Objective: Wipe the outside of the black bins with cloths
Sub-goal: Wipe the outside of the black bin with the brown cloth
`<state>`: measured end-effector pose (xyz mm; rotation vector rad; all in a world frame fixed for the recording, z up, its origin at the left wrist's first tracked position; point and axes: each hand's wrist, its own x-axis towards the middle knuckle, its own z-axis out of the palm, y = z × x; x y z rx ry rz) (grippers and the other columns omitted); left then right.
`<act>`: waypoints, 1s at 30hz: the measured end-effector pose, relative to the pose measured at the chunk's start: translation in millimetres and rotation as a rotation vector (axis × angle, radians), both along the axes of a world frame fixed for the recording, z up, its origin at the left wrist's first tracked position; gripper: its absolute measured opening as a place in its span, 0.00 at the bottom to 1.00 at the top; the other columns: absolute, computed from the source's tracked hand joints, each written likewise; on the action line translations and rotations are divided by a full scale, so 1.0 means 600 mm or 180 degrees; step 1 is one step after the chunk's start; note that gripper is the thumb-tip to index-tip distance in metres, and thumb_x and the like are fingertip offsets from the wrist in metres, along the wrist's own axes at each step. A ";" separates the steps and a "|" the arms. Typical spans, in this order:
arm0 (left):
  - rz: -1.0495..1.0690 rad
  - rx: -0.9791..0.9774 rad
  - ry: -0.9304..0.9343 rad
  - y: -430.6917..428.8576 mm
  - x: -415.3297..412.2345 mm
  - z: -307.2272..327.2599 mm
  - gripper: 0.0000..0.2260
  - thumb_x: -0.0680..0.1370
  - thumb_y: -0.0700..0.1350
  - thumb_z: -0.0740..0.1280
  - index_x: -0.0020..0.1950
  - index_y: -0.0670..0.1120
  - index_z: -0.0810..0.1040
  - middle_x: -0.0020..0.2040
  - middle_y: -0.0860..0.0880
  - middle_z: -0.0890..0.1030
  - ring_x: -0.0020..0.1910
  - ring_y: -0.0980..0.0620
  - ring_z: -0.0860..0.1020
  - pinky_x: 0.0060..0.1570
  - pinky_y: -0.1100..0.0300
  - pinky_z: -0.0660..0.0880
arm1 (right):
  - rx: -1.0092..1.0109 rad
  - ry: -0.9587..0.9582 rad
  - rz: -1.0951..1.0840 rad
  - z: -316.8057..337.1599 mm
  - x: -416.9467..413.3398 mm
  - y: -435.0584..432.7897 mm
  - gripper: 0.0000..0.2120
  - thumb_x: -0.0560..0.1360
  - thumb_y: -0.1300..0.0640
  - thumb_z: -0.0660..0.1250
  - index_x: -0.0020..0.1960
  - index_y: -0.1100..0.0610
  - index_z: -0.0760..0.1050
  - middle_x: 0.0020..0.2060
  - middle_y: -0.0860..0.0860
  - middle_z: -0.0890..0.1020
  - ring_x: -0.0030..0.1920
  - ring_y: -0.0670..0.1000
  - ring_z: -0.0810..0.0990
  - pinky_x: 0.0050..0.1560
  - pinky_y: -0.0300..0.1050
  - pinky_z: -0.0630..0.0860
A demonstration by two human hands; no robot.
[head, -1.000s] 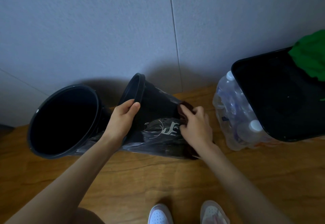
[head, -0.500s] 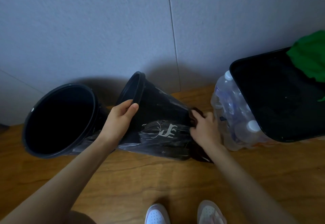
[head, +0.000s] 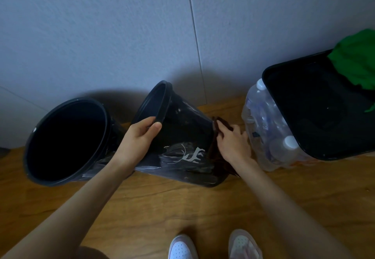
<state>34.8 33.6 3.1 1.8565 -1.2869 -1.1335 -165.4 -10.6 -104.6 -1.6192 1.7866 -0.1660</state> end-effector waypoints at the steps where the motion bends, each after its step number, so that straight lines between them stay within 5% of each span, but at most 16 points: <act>1: -0.0025 -0.0005 -0.0023 0.001 -0.002 0.000 0.10 0.80 0.44 0.59 0.54 0.44 0.79 0.49 0.39 0.82 0.52 0.43 0.80 0.60 0.41 0.73 | -0.0059 0.0009 -0.0018 0.006 0.003 0.003 0.23 0.81 0.50 0.53 0.74 0.42 0.55 0.69 0.55 0.63 0.67 0.58 0.62 0.60 0.51 0.68; 6: -0.0170 0.0012 -0.0009 0.003 -0.005 0.005 0.13 0.79 0.50 0.61 0.58 0.44 0.78 0.52 0.41 0.82 0.55 0.43 0.79 0.61 0.40 0.72 | -0.0933 -0.0469 0.0143 0.070 0.064 0.027 0.24 0.79 0.52 0.57 0.73 0.43 0.58 0.69 0.53 0.63 0.67 0.56 0.62 0.60 0.48 0.71; 10: -0.0306 0.0002 -0.0041 0.004 -0.011 0.006 0.09 0.80 0.44 0.59 0.53 0.46 0.78 0.47 0.44 0.82 0.50 0.46 0.81 0.58 0.42 0.75 | -0.1501 -0.0559 0.0275 0.113 0.114 0.036 0.24 0.79 0.49 0.57 0.74 0.42 0.56 0.70 0.53 0.60 0.68 0.55 0.60 0.54 0.47 0.72; 20: -0.0285 -0.0011 -0.0131 0.005 0.001 0.003 0.10 0.80 0.44 0.59 0.55 0.45 0.79 0.49 0.41 0.83 0.52 0.43 0.81 0.59 0.40 0.73 | 0.0103 0.0205 0.0020 0.023 0.019 -0.020 0.21 0.81 0.47 0.49 0.74 0.43 0.57 0.66 0.56 0.66 0.65 0.58 0.64 0.57 0.51 0.68; 25: -0.0345 -0.0006 -0.0122 0.008 -0.003 0.004 0.12 0.79 0.44 0.59 0.59 0.43 0.77 0.49 0.45 0.82 0.52 0.47 0.80 0.60 0.44 0.74 | -0.0653 -0.0108 0.0081 0.077 0.068 0.011 0.22 0.80 0.47 0.52 0.74 0.44 0.56 0.67 0.55 0.63 0.66 0.57 0.63 0.56 0.49 0.71; 30: -0.0529 -0.0114 -0.0221 0.011 -0.010 0.010 0.09 0.80 0.42 0.58 0.52 0.48 0.78 0.43 0.46 0.82 0.45 0.48 0.81 0.51 0.53 0.77 | -0.1335 -0.0346 0.0264 0.125 0.121 0.029 0.23 0.80 0.46 0.54 0.74 0.43 0.55 0.70 0.53 0.60 0.67 0.56 0.60 0.53 0.47 0.72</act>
